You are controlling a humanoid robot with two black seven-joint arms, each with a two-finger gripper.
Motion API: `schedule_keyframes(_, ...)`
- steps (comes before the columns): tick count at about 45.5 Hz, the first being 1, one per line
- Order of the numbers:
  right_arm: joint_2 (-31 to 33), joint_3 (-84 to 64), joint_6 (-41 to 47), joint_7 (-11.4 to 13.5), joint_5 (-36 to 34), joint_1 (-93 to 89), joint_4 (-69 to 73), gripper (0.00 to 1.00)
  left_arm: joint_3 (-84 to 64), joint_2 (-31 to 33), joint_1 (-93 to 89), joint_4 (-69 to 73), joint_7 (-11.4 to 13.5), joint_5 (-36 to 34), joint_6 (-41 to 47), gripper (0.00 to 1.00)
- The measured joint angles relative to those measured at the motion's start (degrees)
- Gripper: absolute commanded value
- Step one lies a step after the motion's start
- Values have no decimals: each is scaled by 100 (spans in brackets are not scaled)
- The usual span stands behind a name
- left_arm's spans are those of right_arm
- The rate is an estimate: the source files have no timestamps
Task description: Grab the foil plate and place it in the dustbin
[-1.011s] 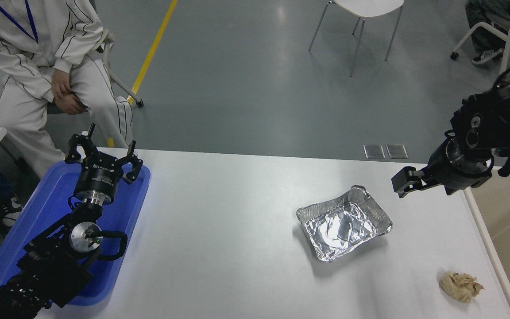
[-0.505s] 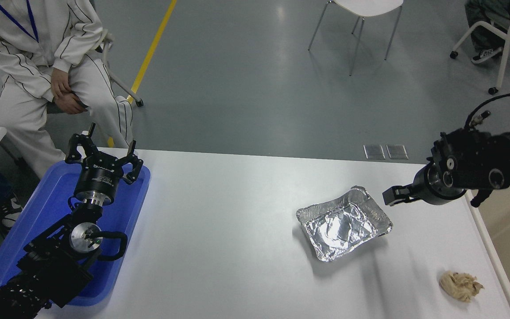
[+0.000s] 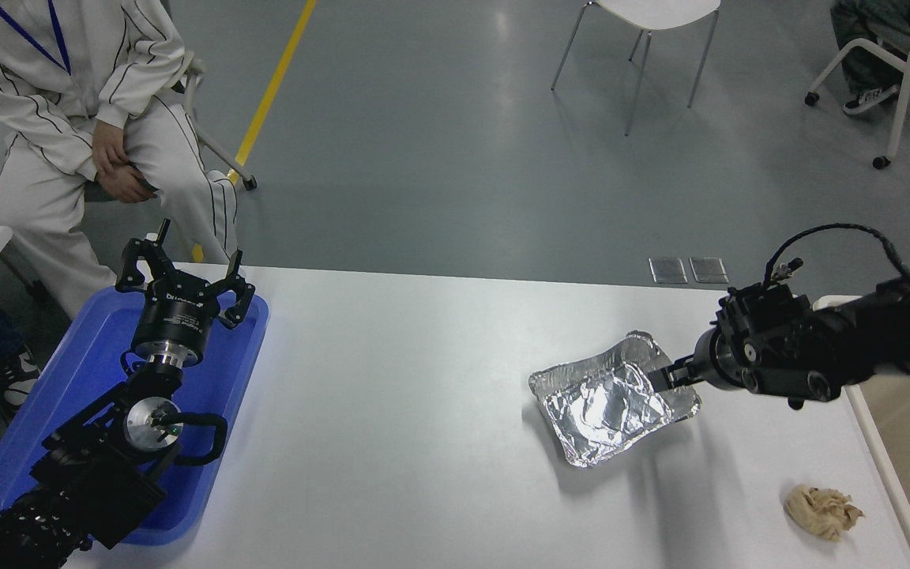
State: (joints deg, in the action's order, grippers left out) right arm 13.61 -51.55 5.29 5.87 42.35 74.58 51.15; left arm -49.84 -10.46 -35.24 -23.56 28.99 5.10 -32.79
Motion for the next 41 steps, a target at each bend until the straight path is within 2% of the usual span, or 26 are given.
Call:
schedule_keyframes(20, -217, 201, -601, -5, 71, -818, -827, 86, 1, 0, -3, 0, 1, 0, 0, 100)
schedule_keyframes(23, -226, 275, -668, -6, 73, -952, -939, 82, 1, 0, -3, 0, 1, 0, 0, 100)
schedule_keyframes(30, -240, 462, -758, -6, 78, -1212, -1148, 67, 1, 0, -3, 0, 0, 0, 0, 100)
schedule_keyframes(35, -241, 546, -796, -1, 78, -1325, -1235, 48, 1, 0, -3, 0, 0, 0, 0, 100)
schedule_keyframes(38, -241, 577, -810, -1, 70, -1369, -1264, 31, 1, 0, -3, 0, 0, 0, 0, 100)
schedule_keyframes(39, -241, 585, -812, -1, 59, -1379, -1271, 15, 1, 0, -3, 0, 0, 0, 0, 100)
schedule_keyframes(41, -236, 607, -815, 0, 38, -1406, -1286, 4, 1, 0, -4, 0, 0, 0, 0, 100)
